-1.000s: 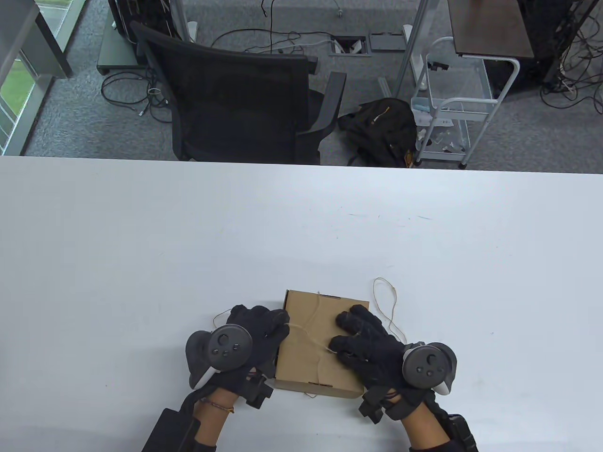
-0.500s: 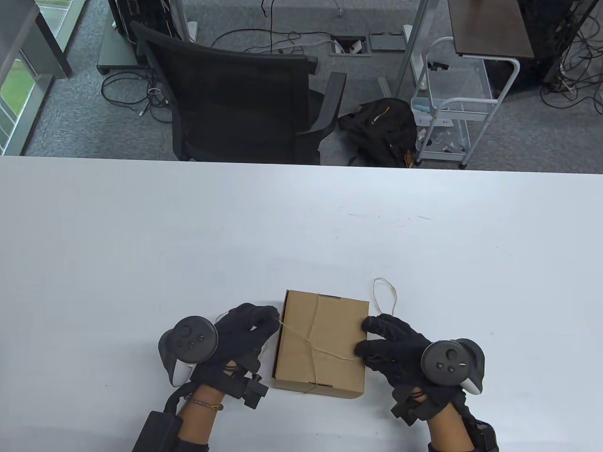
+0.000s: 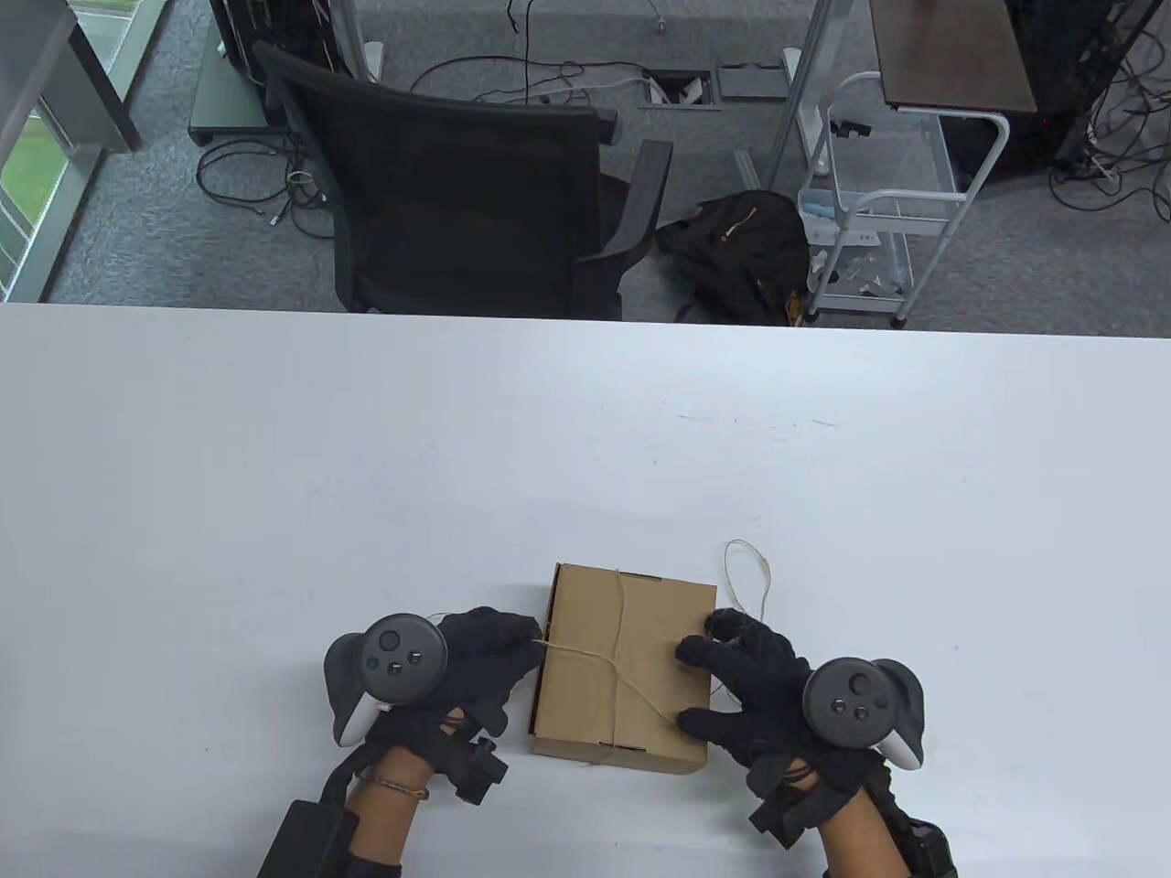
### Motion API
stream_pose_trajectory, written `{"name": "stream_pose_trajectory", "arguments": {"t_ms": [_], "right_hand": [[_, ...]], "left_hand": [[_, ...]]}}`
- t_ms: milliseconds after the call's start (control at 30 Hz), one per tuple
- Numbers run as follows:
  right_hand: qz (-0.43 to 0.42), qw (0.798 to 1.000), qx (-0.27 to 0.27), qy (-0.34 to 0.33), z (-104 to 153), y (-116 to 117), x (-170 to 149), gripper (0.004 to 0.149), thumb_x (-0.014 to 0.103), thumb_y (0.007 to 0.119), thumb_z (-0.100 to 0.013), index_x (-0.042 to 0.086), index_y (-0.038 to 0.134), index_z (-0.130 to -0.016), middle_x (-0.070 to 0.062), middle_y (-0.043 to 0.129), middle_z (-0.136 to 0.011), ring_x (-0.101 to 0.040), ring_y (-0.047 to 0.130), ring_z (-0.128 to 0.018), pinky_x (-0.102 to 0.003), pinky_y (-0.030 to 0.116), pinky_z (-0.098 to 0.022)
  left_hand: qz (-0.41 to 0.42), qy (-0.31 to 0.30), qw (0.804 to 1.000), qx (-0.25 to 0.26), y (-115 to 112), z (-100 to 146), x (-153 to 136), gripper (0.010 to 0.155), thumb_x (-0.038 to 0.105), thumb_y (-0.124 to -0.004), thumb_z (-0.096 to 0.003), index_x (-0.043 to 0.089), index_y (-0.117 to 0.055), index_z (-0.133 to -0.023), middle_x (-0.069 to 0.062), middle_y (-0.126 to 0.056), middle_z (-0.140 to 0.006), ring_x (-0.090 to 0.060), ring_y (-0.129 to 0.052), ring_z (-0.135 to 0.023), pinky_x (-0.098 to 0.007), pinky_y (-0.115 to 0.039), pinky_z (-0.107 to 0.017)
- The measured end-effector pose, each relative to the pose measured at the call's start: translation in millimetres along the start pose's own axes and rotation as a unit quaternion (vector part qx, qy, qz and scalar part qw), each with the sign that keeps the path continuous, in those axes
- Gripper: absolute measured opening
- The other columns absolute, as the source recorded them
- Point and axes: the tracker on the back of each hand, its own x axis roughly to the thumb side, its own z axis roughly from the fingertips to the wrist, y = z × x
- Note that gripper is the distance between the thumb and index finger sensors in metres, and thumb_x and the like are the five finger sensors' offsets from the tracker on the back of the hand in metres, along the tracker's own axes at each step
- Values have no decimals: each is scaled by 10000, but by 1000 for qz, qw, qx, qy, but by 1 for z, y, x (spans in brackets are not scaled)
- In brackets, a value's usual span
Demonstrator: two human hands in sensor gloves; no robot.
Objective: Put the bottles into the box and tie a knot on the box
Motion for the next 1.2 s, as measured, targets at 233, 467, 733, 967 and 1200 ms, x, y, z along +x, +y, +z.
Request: {"name": "stream_pose_trajectory", "arguments": {"t_ms": [233,467,733,967,1200], "right_hand": [[10,999,-32,-5,-4,6,6,369,222,887,-428,118,896,-782,-290,452,-1091,-587,491,-893,-736,525,-614],[84,993,-77,-8,0,2,9,408,194,748,-449,23,752,-820,-294,589,-1010,-573,693,-814,-696,687,-541],[172,980,-96,-10,3,-9,15,385,219,834,-425,75,872,-780,-154,1021,-545,-263,1046,-315,-460,919,-268],[134,986,-96,27,4,-14,4,383,218,901,-396,58,922,-744,-166,1063,-512,-285,1080,-315,-475,934,-266],[152,983,-62,82,3,-14,-1,372,211,922,-389,59,948,-727,-174,1071,-521,-305,1083,-342,-492,928,-287]], "left_hand": [[-2,-2,1000,-16,-3,1,-1,467,400,-939,-451,134,-971,-833,-52,-1043,-663,-388,-1040,-659,-739,-662,-646],[-4,-12,1000,4,3,4,-1,478,379,-945,-451,148,-951,-869,-40,-1040,-672,-370,-1039,-677,-739,-659,-655],[-90,-64,994,25,1,6,6,462,372,-939,-448,165,-952,-861,-31,-1035,-696,-365,-1029,-705,-738,-656,-669],[-175,-111,978,21,-7,9,15,469,367,-945,-433,165,-958,-856,-31,-1043,-685,-370,-1036,-690,-736,-665,-668],[-206,-115,972,-18,-15,6,14,474,358,-926,-444,167,-944,-878,-35,-1028,-691,-372,-1022,-697,-738,-660,-668]]}}
